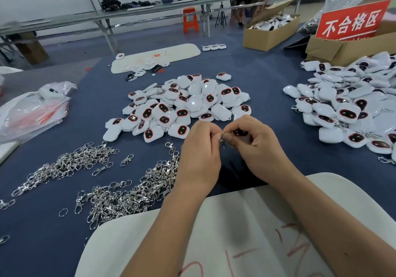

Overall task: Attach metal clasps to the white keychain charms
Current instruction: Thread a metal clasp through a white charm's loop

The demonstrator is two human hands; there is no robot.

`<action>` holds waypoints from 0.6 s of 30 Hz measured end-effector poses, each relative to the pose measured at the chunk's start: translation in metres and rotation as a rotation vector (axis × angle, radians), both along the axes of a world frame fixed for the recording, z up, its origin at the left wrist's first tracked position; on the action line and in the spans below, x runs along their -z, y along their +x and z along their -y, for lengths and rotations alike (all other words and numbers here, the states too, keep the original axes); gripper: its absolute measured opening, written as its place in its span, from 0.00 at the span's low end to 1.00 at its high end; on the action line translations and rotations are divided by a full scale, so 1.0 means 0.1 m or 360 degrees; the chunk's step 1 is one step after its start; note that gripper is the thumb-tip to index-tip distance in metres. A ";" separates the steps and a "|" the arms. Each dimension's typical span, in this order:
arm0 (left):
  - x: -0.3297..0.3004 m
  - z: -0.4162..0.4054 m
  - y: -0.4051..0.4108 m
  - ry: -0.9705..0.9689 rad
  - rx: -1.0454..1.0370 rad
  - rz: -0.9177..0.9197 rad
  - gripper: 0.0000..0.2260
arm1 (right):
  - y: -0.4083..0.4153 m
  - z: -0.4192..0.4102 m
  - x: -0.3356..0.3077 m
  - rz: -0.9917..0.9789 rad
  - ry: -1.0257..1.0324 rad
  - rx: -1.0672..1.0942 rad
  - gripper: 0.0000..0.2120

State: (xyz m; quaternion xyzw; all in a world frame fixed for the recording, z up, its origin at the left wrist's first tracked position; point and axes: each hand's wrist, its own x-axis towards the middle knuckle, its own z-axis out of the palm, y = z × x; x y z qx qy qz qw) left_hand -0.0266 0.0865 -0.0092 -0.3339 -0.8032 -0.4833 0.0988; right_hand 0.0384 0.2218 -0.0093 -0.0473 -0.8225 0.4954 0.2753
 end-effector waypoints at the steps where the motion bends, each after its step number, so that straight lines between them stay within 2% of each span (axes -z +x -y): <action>1: 0.00 0.01 -0.02 -0.0063 -0.0002 -0.0047 0.06 | -0.01 0.00 0.02 -0.0016 0.0020 0.0055 0.08; 3: 0.00 0.04 -0.04 -0.0179 -0.0011 -0.0138 0.07 | -0.03 0.00 0.05 -0.0062 -0.0070 0.0164 0.12; 5: 0.00 0.06 -0.05 -0.0278 0.0014 -0.0198 0.08 | -0.05 -0.03 0.07 -0.0078 -0.0294 0.0184 0.16; 9: 0.00 0.05 -0.01 -0.0377 0.0111 -0.0280 0.08 | -0.04 -0.04 0.06 -0.0127 -0.0546 0.0137 0.14; 16: -0.02 0.00 0.05 -0.0356 0.0227 -0.0279 0.09 | -0.04 -0.04 0.08 -0.0088 -0.0494 0.0372 0.04; 18: -0.01 0.00 0.05 -0.0338 0.0237 -0.0265 0.08 | -0.03 -0.05 0.09 -0.0084 -0.0359 0.0458 0.03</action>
